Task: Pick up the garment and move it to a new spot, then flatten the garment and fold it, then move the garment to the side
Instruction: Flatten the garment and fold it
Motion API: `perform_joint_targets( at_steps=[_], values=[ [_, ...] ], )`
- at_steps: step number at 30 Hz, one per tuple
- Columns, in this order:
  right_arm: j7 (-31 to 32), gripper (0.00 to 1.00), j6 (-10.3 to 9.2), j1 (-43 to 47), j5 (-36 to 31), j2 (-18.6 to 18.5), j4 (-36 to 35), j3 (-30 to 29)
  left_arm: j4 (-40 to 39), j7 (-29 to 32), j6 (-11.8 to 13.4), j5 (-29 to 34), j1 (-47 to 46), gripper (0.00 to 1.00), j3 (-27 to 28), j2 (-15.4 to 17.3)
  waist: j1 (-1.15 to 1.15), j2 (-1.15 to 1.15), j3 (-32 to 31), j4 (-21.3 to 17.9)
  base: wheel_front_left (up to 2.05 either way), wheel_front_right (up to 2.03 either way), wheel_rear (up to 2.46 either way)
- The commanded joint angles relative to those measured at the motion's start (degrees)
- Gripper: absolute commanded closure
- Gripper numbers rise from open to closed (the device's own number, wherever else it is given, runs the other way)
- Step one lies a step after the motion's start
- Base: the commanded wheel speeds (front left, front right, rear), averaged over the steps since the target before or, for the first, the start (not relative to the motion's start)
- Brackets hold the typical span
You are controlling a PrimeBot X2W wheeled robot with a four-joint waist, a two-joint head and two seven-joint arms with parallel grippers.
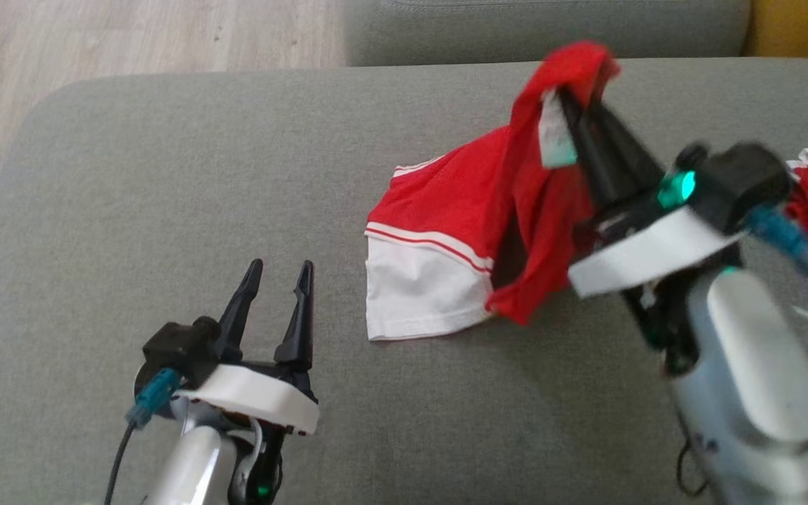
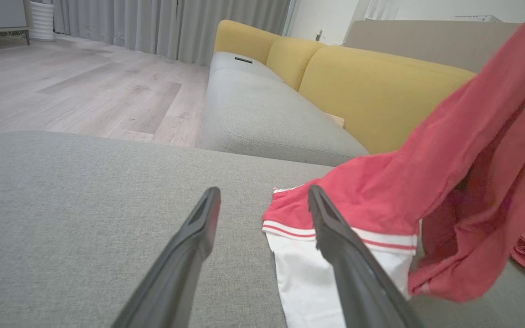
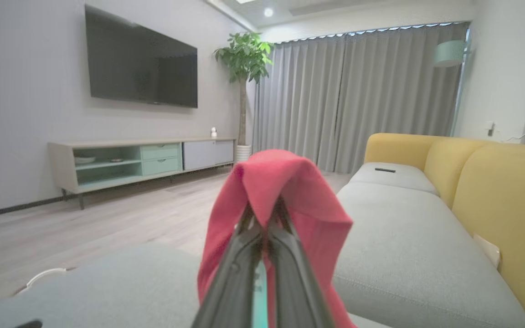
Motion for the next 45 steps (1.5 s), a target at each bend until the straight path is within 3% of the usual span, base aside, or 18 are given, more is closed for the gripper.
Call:
perform_joint_targets(
  at_steps=[1, 5, 13, 14, 15, 16, 25, 33, 38, 45],
  values=[
    [0.5, 1.00, 0.39, -3.4, 0.6, -0.6, -2.2, -0.2, -2.1, -0.4, 0.4, -0.4, -0.8, 0.00, 2.1, 0.2, 0.00, 0.00, 0.2, 0.2, 0.00, 0.00, 0.00],
    [1.8, 1.00, 0.39, -7.2, 0.7, -3.3, 1.5, -7.7, -2.3, -0.4, 0.2, -0.3, -0.8, 0.00, 2.1, 0.2, 0.00, 0.00, 1.1, 0.9, 0.00, 0.00, 0.00],
    [4.4, 1.00, 0.39, -7.0, -5.6, -8.0, 16.8, -26.2, -2.5, -0.4, 0.2, -0.7, -1.8, 0.00, 1.7, 0.2, 0.00, 0.00, 3.1, 1.4, 0.00, 0.00, 0.00],
    [4.9, 0.77, 0.39, -6.5, -7.0, -8.0, 18.4, -27.4, -2.3, -0.4, 0.2, -0.7, -1.8, 0.00, 1.7, 0.2, 0.00, 0.00, 3.2, 1.3, 0.00, 0.00, 0.00],
    [4.9, 0.05, 0.39, -6.2, -7.6, -7.5, 19.5, -28.5, -2.2, -0.4, 0.2, -0.7, -1.9, 0.00, 1.7, 0.2, 0.00, 0.00, 3.3, 1.2, 0.00, 0.00, 0.00],
    [5.0, 0.00, 0.39, -5.9, -7.9, -6.7, 20.3, -29.2, -2.1, -0.4, 0.2, -0.7, -1.9, 0.00, 1.7, 0.2, 0.00, 0.00, 3.3, 1.0, 0.00, 0.00, 0.00],
    [0.9, 0.00, 0.39, -3.0, -6.5, -1.9, 17.1, -25.3, -1.7, -0.4, 0.0, 0.0, -2.1, 0.00, 2.4, 0.2, 0.00, 0.00, 1.9, -1.5, 0.00, 0.00, 0.00],
    [-0.3, 0.00, 0.39, 1.9, -2.2, -0.1, 6.5, -16.4, -2.3, -0.4, 0.1, 0.1, -1.7, 0.00, 3.0, 0.2, 0.00, 0.00, 0.6, -2.9, 0.00, 0.00, 0.00],
    [-1.5, 0.00, 0.39, 7.8, -0.4, 0.9, 1.0, -7.8, -2.5, -0.4, 0.3, -0.1, -1.4, 0.00, 2.8, 0.2, 0.00, 0.00, 0.1, -3.1, 0.00, 0.00, 0.00],
    [-2.8, 0.00, 0.39, 13.5, -1.3, 1.8, 4.3, -1.0, -2.5, -0.4, 0.1, -0.1, -1.6, 0.00, 1.8, 0.2, 0.00, 0.00, 0.2, -1.6, 0.00, 0.00, 0.00]
  ],
)
